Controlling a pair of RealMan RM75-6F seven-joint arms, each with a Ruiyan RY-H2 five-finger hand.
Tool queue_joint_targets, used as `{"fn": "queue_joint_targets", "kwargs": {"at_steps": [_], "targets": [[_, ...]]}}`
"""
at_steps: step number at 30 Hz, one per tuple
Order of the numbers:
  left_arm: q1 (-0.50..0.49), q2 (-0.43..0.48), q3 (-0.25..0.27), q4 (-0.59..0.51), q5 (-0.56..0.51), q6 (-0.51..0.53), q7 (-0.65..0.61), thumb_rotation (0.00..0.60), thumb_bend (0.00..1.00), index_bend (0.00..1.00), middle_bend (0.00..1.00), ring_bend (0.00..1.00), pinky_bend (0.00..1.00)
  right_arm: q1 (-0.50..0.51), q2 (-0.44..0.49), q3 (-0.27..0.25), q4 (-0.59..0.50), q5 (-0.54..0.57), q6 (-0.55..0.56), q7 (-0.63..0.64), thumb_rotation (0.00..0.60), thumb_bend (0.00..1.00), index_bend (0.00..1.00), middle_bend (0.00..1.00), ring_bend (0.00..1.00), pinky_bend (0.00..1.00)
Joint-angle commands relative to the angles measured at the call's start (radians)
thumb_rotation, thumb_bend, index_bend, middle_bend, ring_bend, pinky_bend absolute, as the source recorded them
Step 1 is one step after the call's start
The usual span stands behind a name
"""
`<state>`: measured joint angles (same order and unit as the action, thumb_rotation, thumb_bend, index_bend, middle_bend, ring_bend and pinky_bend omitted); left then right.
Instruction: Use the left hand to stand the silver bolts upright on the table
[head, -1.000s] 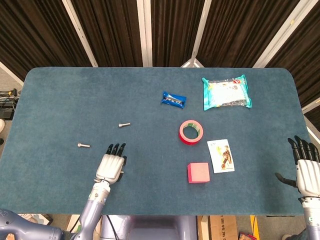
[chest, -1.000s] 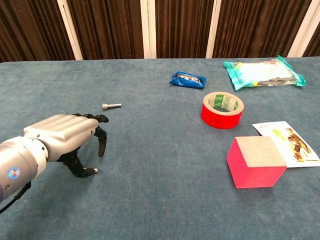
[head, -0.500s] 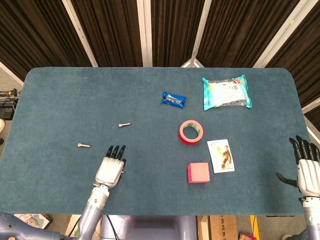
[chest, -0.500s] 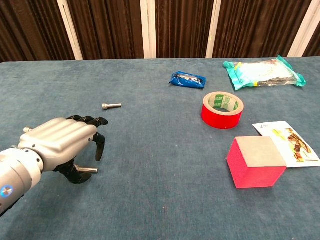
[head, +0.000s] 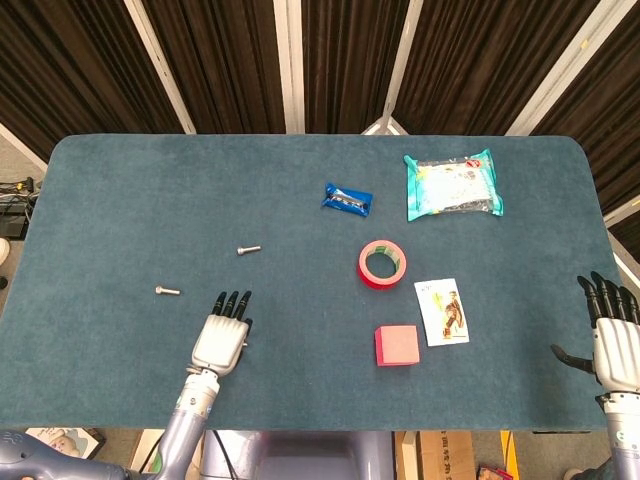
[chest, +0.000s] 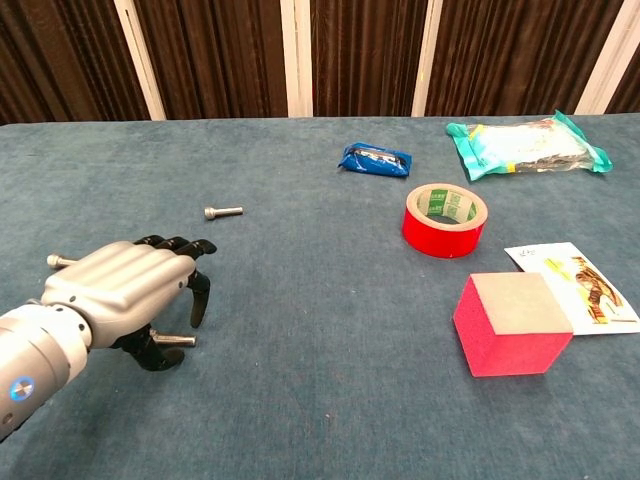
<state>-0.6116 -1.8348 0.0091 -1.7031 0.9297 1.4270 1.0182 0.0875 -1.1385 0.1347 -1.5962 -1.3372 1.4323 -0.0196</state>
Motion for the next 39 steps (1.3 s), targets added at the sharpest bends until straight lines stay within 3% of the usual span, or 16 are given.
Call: {"fn": "queue_joint_targets", "kwargs": {"at_steps": [1,39], "targets": [[0.002,-0.003,-0.003,0.003,-0.001,-0.005,0.006,0.600,0.42,0.50,0.00,0.00,0.00,0.000,0.000,0.001,-0.001,0.003,0.000,0.000,0.600,0.01,0.10,0.01,0.00,0.00],[0.036,-0.019,-0.029,0.020,0.024,-0.034,0.036,0.600,0.45,0.54,0.01,0.00,0.00,-0.005,-0.001,0.012,-0.012,0.026,0.002,-0.008,0.600,0.01,0.10,0.01,0.00,0.00]]}}
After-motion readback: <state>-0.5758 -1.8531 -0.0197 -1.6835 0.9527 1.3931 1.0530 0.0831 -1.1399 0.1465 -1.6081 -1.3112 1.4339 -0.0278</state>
